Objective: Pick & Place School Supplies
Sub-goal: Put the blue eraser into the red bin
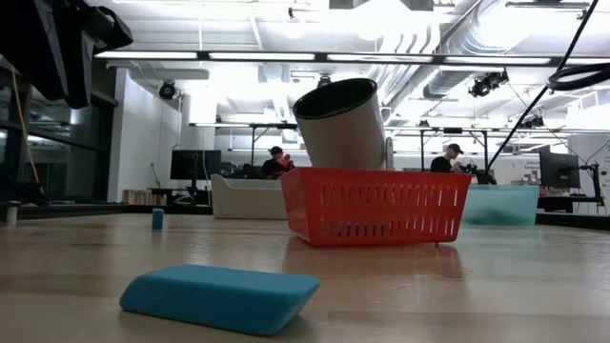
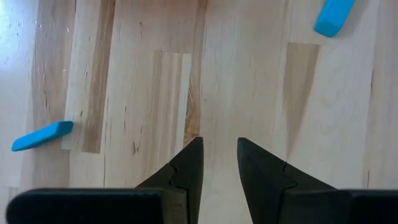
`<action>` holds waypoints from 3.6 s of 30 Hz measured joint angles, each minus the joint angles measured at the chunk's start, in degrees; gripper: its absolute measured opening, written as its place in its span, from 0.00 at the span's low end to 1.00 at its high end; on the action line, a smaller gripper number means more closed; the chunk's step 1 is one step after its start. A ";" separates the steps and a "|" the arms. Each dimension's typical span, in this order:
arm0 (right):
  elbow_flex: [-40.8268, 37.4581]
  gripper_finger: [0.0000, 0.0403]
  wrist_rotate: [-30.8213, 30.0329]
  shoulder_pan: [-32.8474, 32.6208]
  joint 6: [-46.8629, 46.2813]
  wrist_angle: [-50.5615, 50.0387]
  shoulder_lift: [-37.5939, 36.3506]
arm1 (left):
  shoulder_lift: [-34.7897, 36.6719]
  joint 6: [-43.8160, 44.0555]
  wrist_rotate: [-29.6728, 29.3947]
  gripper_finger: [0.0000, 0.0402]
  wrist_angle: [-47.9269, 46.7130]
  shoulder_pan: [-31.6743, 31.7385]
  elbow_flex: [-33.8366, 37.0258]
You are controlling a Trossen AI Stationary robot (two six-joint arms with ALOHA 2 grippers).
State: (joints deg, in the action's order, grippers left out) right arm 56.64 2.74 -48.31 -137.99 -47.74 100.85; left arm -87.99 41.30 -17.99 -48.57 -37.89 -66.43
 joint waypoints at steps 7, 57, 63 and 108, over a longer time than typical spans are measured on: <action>0.07 0.53 0.92 0.92 -0.42 1.13 0.75 | 0.00 -0.02 -0.12 0.23 0.01 0.00 0.00; -0.22 0.17 -15.98 2.15 16.30 2.32 -2.54 | 0.00 0.21 0.03 0.23 0.04 -0.02 0.00; -0.17 0.17 -21.42 4.54 24.91 9.59 -2.57 | 0.00 0.31 0.03 0.23 0.21 0.00 0.00; 8.92 0.23 -20.15 28.95 68.63 17.48 -2.29 | 0.00 0.15 -0.03 0.23 1.06 0.00 0.02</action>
State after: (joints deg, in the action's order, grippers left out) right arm 65.56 -17.41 -19.35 -69.36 -30.26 98.56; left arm -87.99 41.45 -18.02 -47.51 -37.89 -66.41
